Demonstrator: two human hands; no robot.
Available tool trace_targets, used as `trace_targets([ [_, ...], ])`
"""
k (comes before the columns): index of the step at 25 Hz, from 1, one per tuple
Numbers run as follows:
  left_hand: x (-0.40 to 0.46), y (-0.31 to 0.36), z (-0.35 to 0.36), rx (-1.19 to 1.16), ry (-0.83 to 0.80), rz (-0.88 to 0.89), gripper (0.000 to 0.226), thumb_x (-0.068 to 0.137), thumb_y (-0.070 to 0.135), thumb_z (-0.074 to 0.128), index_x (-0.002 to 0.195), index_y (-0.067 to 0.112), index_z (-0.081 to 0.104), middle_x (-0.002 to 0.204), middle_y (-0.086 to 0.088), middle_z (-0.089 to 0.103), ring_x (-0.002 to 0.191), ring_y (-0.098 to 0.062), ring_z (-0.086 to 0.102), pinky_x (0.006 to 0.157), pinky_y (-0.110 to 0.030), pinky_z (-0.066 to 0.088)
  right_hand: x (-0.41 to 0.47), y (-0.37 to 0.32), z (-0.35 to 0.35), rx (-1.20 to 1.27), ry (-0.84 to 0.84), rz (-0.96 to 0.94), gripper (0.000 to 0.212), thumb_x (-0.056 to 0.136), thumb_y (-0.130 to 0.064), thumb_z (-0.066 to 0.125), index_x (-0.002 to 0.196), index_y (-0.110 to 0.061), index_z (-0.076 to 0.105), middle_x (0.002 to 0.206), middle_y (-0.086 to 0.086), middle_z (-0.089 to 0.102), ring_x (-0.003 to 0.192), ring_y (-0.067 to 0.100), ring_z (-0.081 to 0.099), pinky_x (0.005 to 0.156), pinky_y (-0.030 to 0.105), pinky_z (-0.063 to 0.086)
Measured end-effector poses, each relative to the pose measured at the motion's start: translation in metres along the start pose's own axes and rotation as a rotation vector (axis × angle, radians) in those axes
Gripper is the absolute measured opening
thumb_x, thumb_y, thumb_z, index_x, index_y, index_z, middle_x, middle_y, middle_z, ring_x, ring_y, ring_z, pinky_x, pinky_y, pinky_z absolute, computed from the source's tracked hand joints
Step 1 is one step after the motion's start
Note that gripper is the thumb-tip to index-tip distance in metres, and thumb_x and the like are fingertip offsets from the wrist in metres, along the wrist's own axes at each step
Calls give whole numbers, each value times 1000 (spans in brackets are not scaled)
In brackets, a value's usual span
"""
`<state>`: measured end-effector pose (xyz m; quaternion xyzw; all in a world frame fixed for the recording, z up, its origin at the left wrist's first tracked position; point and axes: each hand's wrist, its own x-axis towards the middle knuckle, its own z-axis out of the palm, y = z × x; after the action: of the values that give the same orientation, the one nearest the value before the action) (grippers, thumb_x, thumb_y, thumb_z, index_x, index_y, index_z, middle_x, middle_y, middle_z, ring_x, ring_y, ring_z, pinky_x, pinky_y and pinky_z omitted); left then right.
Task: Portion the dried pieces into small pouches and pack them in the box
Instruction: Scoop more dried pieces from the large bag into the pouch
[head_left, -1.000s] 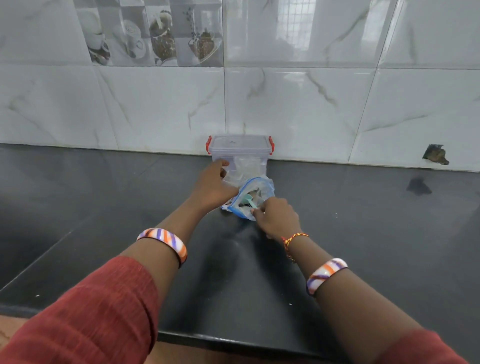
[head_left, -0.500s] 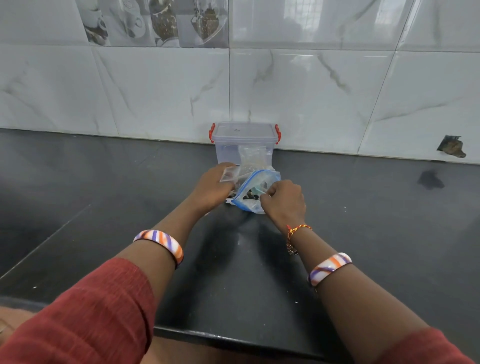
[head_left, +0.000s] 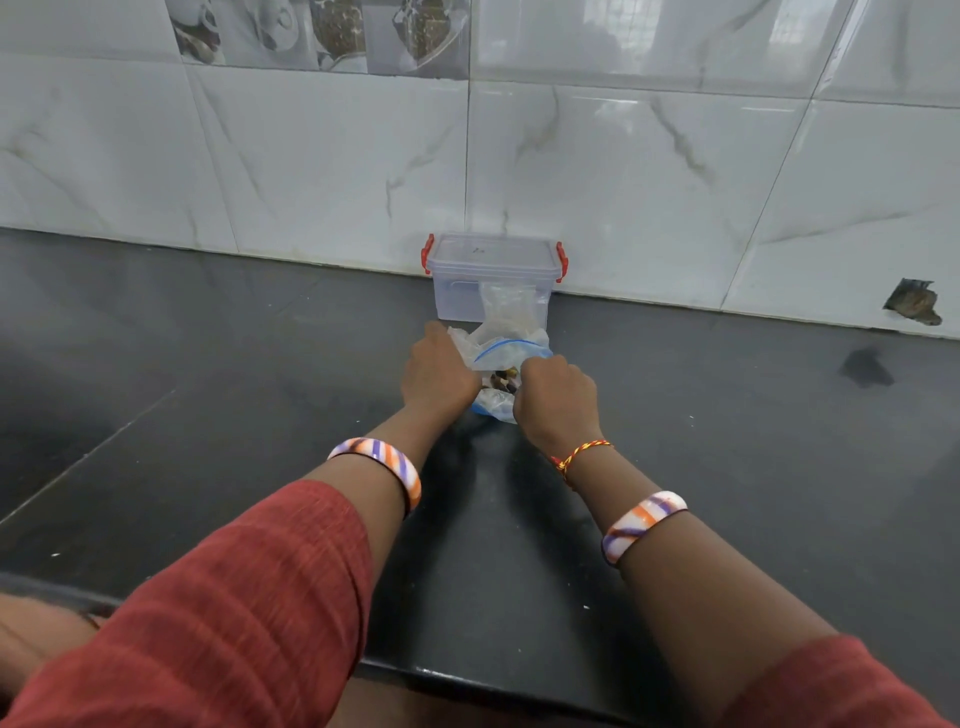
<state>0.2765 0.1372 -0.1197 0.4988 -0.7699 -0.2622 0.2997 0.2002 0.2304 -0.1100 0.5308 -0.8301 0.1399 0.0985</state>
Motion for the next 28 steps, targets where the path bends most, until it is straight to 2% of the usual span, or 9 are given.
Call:
trace_targets([
  [4, 23, 18, -27, 216, -3, 178, 25, 80, 13, 57, 102, 3, 50, 112, -20, 60, 106, -39, 59, 77, -35, 44, 15, -11, -3, 58, -12, 39, 28, 91, -13, 51, 116, -2, 57, 116, 16, 62, 104, 33, 61, 85, 37, 50],
  [7, 48, 42, -51, 183, 91, 192, 40, 77, 8, 60, 113, -2, 48, 117, -20, 57, 106, -37, 57, 79, -34, 45, 24, -21, -6, 220, 14, 122, 27, 89, -13, 55, 113, -2, 57, 114, 16, 61, 103, 33, 60, 86, 38, 50],
  [9, 51, 38, -48, 247, -10, 190, 45, 73, 19, 70, 111, 0, 55, 119, -18, 60, 103, -32, 61, 76, -31, 45, 24, -21, -5, 252, -19, 132, 27, 89, -11, 53, 114, 0, 55, 116, 17, 60, 106, 34, 59, 87, 38, 49],
  [11, 42, 21, -38, 354, -125, 190, 39, 70, 30, 75, 97, 7, 61, 109, -15, 65, 98, -30, 63, 72, -29, 43, 25, -17, -1, 275, -20, 145, 28, 88, -10, 52, 114, 1, 56, 116, 18, 61, 105, 35, 60, 86, 37, 49],
  [15, 32, -9, -34, 211, -46, -25, 37, 76, 15, 70, 108, -1, 59, 110, -16, 63, 104, -30, 61, 73, -27, 43, 30, -26, 9, 273, 34, 59, 28, 91, -14, 51, 114, -2, 60, 115, 14, 63, 99, 30, 63, 84, 33, 51],
  [18, 31, -17, -31, 125, 14, -87, 46, 73, 17, 70, 114, 2, 56, 113, -14, 62, 104, -29, 60, 73, -28, 44, 29, -35, 14, 194, 19, -17, 27, 93, -16, 50, 115, -3, 60, 116, 15, 63, 99, 28, 62, 83, 31, 50],
  [23, 29, -17, -28, -183, 146, -335, 41, 74, 15, 66, 112, 2, 59, 113, -13, 63, 97, -24, 61, 70, -26, 45, 31, -33, 16, 313, -42, 88, 33, 89, -18, 57, 117, 0, 57, 114, 16, 62, 101, 30, 62, 84, 32, 51],
  [25, 38, 3, -25, -194, 180, -233, 37, 73, 12, 64, 109, 4, 62, 110, -12, 66, 100, -25, 63, 72, -26, 47, 37, -24, 18, 462, -46, 203, 34, 84, -14, 59, 112, 4, 58, 111, 19, 63, 101, 33, 61, 80, 33, 51],
  [28, 44, 54, -24, -4, -1, 65, 38, 74, 11, 63, 109, 2, 55, 99, -8, 59, 101, -24, 60, 63, -21, 42, 51, 0, 27, 801, -46, 492, 30, 75, -3, 60, 101, 10, 64, 94, 24, 64, 87, 34, 63, 55, 23, 44],
])
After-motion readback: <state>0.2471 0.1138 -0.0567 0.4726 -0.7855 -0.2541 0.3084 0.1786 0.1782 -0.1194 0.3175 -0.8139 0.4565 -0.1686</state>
